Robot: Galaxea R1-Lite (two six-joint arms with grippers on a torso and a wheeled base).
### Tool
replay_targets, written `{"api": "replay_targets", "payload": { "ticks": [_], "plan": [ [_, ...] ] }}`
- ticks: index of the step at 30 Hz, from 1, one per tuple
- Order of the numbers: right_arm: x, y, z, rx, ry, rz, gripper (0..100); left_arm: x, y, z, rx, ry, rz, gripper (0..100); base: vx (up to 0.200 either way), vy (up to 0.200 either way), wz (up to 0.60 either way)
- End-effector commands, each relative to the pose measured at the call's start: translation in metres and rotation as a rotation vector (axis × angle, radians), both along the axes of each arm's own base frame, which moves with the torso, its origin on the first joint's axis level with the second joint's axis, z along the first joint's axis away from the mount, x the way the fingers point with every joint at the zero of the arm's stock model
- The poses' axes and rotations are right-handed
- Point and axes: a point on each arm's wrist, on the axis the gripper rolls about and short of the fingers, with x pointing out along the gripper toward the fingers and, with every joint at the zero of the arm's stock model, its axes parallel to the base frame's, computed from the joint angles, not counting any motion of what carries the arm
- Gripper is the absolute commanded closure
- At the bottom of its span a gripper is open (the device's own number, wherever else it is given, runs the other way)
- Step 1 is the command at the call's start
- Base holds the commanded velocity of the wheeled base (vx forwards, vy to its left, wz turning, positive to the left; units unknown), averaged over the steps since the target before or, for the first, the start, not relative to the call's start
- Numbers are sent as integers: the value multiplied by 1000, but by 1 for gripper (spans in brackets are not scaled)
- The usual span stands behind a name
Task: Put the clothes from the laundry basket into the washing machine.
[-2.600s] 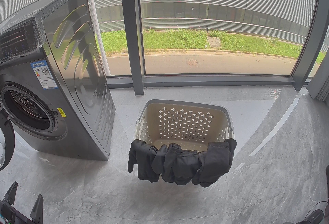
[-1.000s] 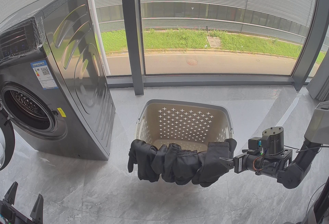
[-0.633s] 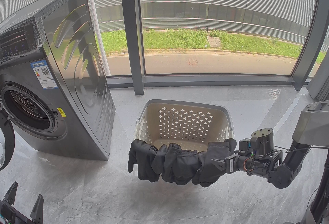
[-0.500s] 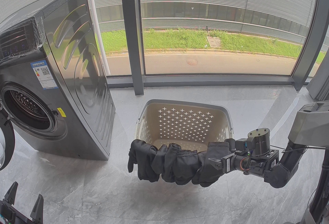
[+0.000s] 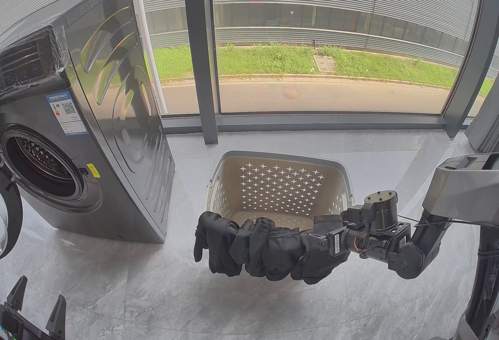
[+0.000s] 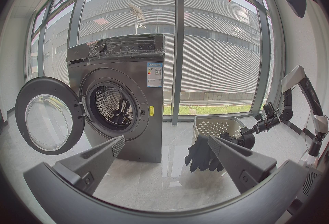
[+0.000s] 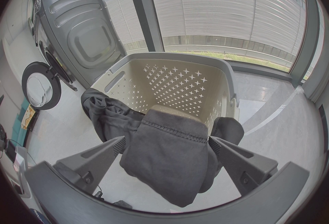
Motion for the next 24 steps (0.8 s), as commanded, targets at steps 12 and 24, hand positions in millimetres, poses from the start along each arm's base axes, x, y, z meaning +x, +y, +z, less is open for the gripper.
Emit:
{"api": "replay_targets", "payload": {
  "ticks": [12, 24],
  "plan": [
    [19, -15, -7, -21, -10, -67, 0, 0, 0, -5, -2, 1, 2, 0, 0, 0, 0],
    [18, -6, -27, -39, 27, -41, 0, 0, 0, -5, -2, 1, 2, 0, 0, 0, 0]
  ]
}}
